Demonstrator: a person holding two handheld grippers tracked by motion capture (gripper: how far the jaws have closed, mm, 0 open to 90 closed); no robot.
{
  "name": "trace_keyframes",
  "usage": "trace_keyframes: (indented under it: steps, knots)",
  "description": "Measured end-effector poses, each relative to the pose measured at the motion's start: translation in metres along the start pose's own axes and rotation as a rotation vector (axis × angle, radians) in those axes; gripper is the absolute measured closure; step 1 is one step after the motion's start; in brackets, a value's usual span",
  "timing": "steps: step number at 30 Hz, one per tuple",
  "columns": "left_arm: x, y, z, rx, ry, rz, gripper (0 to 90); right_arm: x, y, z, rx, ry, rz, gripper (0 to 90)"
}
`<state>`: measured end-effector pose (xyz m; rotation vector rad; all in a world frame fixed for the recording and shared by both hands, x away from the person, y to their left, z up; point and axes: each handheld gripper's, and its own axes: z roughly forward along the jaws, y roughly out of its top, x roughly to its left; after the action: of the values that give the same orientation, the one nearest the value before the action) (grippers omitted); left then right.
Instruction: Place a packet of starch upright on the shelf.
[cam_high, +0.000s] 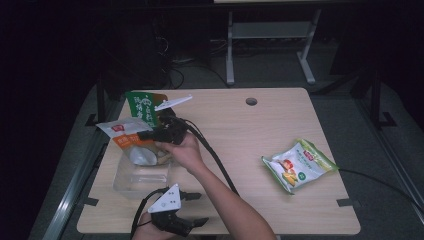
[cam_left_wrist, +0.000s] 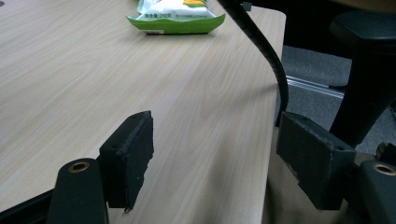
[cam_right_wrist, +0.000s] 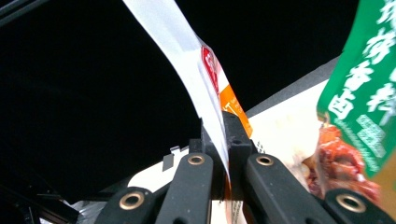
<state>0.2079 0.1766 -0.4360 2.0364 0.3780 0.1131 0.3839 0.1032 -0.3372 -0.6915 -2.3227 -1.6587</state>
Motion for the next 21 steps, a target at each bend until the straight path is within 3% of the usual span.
trace_keyframes:
  steps: [9, 17, 21]
  knots:
    - [0.001, -0.004, 0.0, 0.021, -0.004, 0.016, 27.3, -0.009, -0.012, 0.028, 0.037, 0.004, 0.022, 90.0]
    - [0.001, -0.005, 0.002, 0.031, -0.008, 0.02, 27.3, -0.015, -0.021, 0.032, 0.038, 0.014, 0.051, 89.6]
    - [0.0, -0.004, 0.003, 0.028, -0.012, 0.014, 27.3, -0.014, -0.022, 0.03, 0.096, -0.026, 0.003, 89.1]
